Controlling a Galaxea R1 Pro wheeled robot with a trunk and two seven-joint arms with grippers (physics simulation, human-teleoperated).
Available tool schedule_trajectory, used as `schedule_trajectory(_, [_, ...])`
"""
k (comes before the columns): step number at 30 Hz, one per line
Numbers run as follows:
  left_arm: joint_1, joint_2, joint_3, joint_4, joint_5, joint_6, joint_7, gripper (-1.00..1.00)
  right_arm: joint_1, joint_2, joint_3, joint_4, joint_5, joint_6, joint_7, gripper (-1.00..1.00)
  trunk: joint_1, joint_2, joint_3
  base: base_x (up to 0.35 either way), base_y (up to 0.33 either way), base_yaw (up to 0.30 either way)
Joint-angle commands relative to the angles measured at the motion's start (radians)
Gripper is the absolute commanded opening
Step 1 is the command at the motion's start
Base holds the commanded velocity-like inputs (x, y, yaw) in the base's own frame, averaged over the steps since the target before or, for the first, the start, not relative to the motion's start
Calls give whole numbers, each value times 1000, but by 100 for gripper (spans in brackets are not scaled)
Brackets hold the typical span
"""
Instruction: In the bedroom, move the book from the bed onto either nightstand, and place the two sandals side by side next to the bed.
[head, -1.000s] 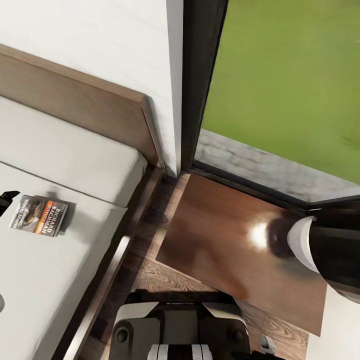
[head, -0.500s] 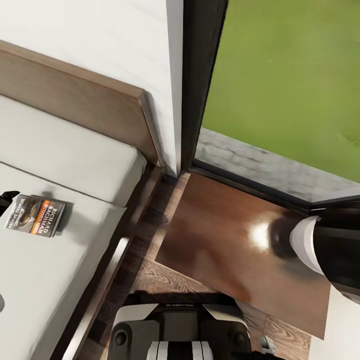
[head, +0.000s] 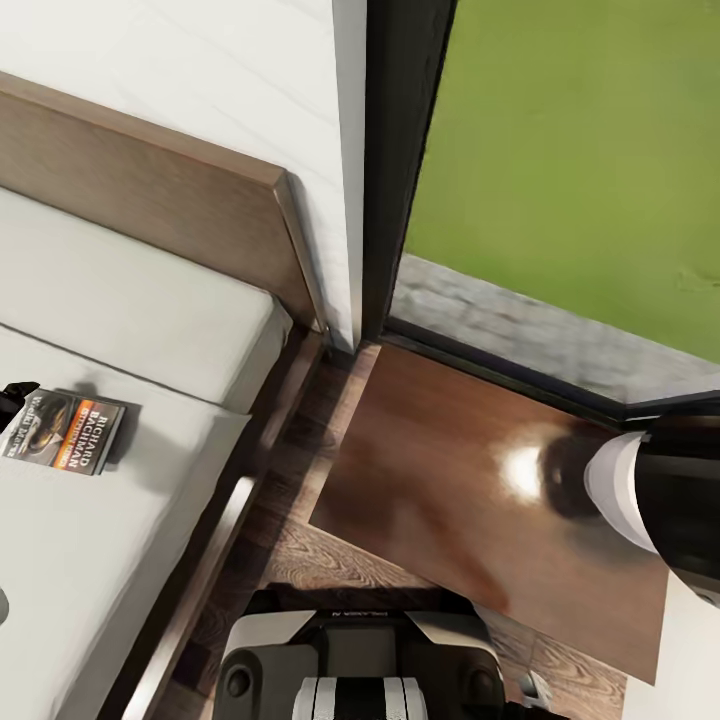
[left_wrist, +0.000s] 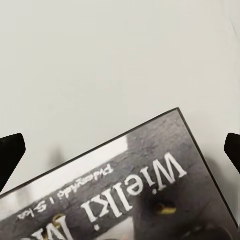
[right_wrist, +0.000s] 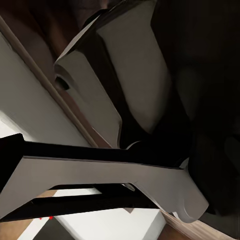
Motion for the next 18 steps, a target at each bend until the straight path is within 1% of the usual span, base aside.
schedule_trajectory(1, [-1, 0, 3, 0, -1, 6, -5, 100, 0, 0, -3, 0, -2, 10, 3, 100, 4, -8, -4, 0, 0, 0])
schedule_trajectory(3, [-1, 0, 3, 0, -1, 6, -5, 100, 0, 0, -3, 0, -2, 10, 3, 100, 12, -22, -10, 0, 0, 0])
schedule_trajectory(10, [-1, 0, 3, 0, -1, 6, -5, 100, 0, 0, -3, 0, -2, 10, 3, 100, 12, -22, -10, 0, 0, 0])
schedule_trajectory(13, [-1, 0, 3, 0, -1, 6, -5, 100, 0, 0, -3, 0, -2, 10, 3, 100, 23, -43, -19, 0, 0, 0])
schedule_trajectory(18, [-1, 0, 3, 0, -1, 6, -5, 100, 0, 0, -3, 0, -2, 10, 3, 100, 23, -43, -19, 0, 0, 0])
